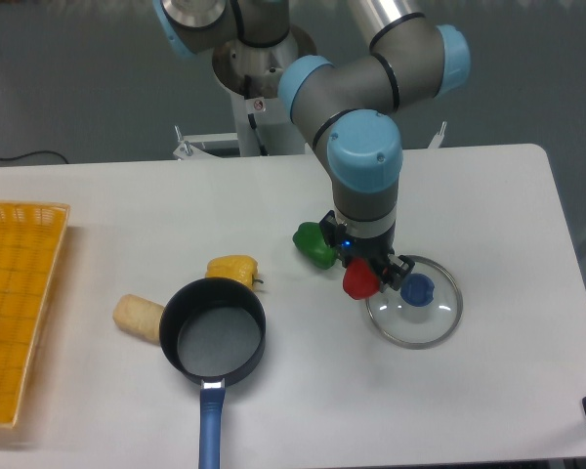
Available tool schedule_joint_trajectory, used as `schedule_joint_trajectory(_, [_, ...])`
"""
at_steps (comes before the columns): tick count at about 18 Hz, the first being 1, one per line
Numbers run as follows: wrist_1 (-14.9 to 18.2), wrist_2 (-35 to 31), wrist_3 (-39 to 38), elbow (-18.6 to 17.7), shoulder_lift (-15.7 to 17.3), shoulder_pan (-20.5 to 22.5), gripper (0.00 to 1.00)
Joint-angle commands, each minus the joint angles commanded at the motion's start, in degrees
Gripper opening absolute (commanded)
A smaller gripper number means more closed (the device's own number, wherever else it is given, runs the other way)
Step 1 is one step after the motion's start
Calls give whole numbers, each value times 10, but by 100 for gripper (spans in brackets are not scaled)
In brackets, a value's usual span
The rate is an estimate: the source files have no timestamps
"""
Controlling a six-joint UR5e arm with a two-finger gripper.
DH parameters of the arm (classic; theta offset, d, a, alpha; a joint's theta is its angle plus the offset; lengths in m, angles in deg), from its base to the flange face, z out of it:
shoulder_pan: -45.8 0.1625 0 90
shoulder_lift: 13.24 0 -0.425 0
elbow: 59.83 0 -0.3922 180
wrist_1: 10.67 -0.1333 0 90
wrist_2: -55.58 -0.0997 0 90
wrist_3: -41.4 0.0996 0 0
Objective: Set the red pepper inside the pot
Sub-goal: 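Lift the held red pepper up from beside the glass lid, then carry the red pepper over to the dark saucepan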
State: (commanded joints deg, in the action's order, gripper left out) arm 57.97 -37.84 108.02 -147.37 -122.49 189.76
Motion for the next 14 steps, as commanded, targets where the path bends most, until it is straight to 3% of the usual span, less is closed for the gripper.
schedule_joint_trajectory(9, [0,2,4,-5,3,-7,41])
schedule_joint_trajectory(14, [-3,3,-41,-5,-2,-41,41])
